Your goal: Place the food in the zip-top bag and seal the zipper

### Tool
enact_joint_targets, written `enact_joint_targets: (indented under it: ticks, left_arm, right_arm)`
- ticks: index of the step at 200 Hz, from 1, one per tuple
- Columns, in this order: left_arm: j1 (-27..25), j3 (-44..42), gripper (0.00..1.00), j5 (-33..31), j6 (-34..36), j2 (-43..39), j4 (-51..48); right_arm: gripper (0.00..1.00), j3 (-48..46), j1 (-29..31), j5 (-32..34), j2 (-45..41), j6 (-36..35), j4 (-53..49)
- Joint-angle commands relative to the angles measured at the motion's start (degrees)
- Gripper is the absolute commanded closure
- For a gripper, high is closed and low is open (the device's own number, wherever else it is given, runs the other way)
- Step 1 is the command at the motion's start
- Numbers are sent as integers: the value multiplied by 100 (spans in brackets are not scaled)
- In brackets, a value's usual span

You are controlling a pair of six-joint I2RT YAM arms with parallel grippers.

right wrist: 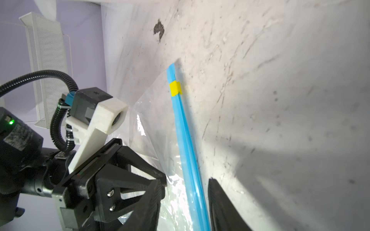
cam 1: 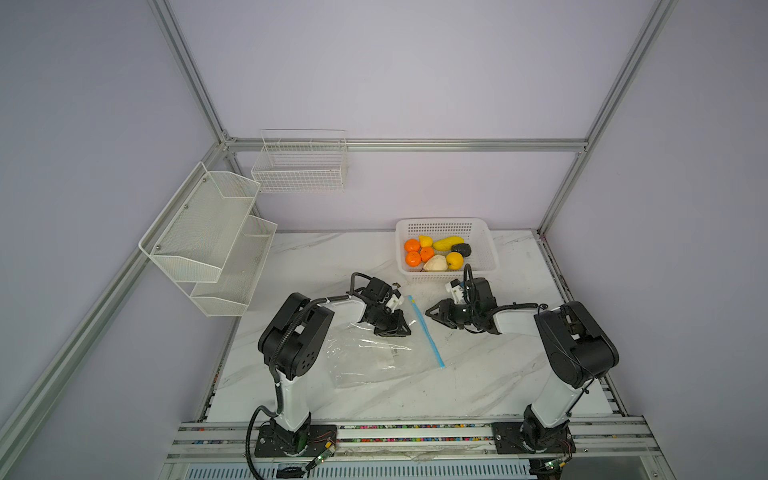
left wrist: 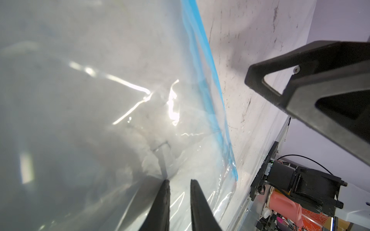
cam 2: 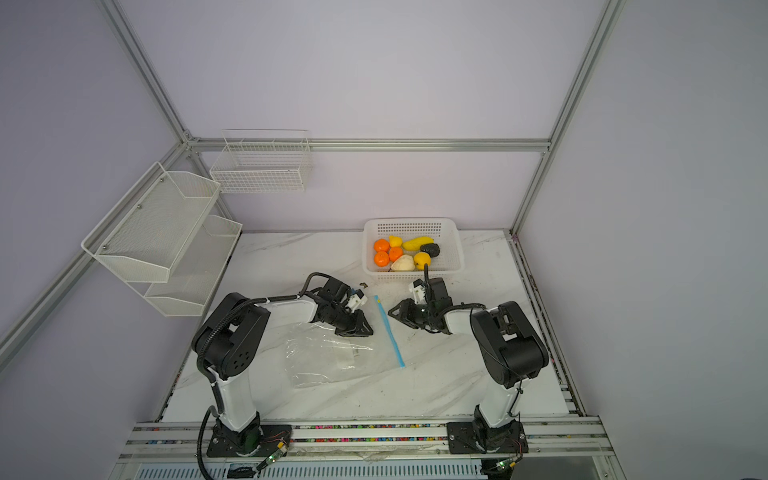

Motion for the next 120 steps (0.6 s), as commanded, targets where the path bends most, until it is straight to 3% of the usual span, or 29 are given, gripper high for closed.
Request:
enact_joint_targets:
  ticks: [1,120]
  left_arm:
    - [16,-9,79,-219,39,165,-252]
    - [18,19,80,-219,49,224,-250]
  right_arm:
    - [58,79,16,41,221,-138,-152]
    - [58,149,210,-620,780,239,281]
